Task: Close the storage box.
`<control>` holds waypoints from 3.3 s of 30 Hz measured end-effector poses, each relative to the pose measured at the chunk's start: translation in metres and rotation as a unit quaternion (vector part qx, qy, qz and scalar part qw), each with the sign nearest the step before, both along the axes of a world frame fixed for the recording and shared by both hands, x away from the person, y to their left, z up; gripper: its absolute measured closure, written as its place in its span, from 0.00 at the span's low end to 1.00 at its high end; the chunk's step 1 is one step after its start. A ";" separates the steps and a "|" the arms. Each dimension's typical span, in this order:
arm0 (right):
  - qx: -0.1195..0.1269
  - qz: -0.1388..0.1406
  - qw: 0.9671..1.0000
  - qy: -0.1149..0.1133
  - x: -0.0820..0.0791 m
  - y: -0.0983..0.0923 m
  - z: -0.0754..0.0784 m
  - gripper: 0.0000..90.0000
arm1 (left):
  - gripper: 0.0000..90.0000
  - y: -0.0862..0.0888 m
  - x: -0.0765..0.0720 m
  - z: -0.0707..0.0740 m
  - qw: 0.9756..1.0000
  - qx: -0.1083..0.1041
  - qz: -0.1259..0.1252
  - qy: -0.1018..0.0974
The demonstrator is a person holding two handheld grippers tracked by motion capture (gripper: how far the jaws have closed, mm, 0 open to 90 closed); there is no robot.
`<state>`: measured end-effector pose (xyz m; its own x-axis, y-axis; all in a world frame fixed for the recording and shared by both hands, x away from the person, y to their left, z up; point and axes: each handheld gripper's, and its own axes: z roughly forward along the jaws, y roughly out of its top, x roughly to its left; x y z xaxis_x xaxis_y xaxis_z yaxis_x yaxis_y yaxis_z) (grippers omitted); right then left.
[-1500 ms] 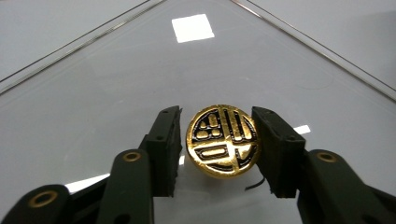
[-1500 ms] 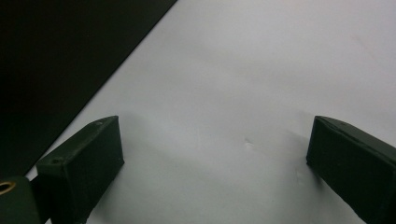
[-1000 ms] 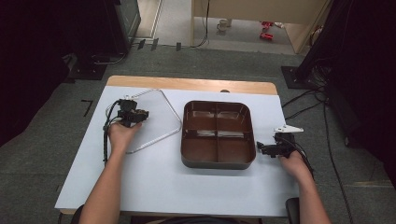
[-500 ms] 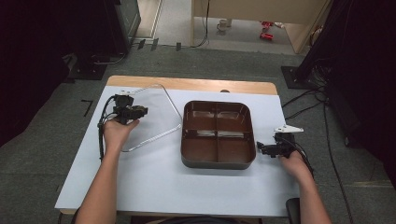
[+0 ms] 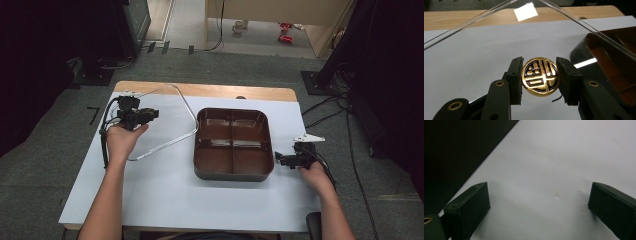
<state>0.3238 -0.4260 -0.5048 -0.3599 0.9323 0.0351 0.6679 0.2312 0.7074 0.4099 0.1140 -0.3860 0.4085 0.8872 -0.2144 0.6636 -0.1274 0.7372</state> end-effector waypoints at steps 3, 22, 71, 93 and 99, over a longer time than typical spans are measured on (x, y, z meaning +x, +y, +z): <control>0.000 0.000 1.000 0.000 0.000 0.000 0.000 0.03 | 0.66 -0.006 -0.003 0.004 1.000 0.000 -0.010 -0.003; -0.001 0.001 1.000 0.000 0.000 0.000 0.000 0.03 | 0.66 -0.084 -0.021 -0.001 0.995 0.022 -0.102 -0.006; 0.000 0.000 1.000 0.000 0.000 0.000 0.000 0.03 | 0.66 -0.234 -0.027 -0.030 0.970 0.065 -0.235 -0.001; 0.000 0.000 1.000 0.001 0.000 0.000 0.000 0.03 | 0.60 -0.234 -0.029 -0.033 0.966 0.046 -0.255 0.003; 0.000 0.000 1.000 0.000 0.000 0.000 0.000 0.03 | 0.45 -0.226 -0.031 -0.025 0.964 0.026 -0.264 -0.008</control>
<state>0.3236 -0.4259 -0.5048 -0.3594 0.9325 0.0356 0.6682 0.2305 0.7074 0.3788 -0.1117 -0.4110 0.8093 0.5636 -0.1657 0.4849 -0.4817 0.7299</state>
